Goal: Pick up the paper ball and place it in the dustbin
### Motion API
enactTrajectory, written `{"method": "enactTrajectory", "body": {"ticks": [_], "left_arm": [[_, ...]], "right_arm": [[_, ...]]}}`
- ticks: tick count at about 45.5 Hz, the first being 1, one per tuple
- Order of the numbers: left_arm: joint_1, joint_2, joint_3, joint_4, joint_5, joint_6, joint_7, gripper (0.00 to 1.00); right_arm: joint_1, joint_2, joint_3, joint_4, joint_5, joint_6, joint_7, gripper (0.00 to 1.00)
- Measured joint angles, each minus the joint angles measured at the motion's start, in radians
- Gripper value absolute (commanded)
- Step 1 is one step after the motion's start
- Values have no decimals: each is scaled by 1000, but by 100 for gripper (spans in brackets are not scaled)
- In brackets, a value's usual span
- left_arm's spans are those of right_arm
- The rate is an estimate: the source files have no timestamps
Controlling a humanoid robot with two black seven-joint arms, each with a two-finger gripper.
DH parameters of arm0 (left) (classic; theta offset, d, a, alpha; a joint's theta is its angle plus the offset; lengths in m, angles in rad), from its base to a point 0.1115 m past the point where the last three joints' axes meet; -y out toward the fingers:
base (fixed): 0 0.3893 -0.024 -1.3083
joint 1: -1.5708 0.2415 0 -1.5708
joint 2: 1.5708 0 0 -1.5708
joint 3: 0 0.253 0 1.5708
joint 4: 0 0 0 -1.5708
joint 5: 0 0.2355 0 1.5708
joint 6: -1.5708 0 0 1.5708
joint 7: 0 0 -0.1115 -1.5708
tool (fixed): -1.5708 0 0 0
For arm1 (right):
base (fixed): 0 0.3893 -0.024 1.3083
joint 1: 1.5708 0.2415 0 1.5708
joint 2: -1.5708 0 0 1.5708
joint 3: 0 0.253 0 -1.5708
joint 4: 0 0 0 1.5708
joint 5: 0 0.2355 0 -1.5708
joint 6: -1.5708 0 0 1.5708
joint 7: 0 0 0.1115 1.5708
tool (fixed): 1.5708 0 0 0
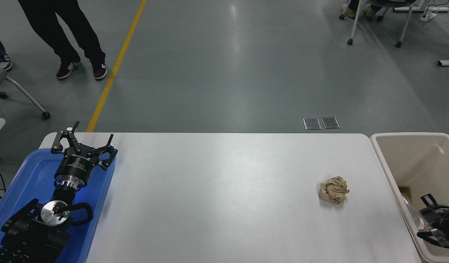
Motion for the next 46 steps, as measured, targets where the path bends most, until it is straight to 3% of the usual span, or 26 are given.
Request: {"method": "enactTrajectory", "body": {"ticks": [24, 44, 46], "left_arm": [[-2, 1, 2, 0, -1, 0, -2, 99], [-3, 2, 3, 0, -1, 0, -2, 99], [-3, 2, 3, 0, -1, 0, -2, 99]], "right_arm": [[-13, -3, -2, 0, -4, -15, 14, 0], [59, -22, -29, 45, -22, 41, 72, 0], [84, -44, -49, 86, -27, 44, 76, 4]]}}
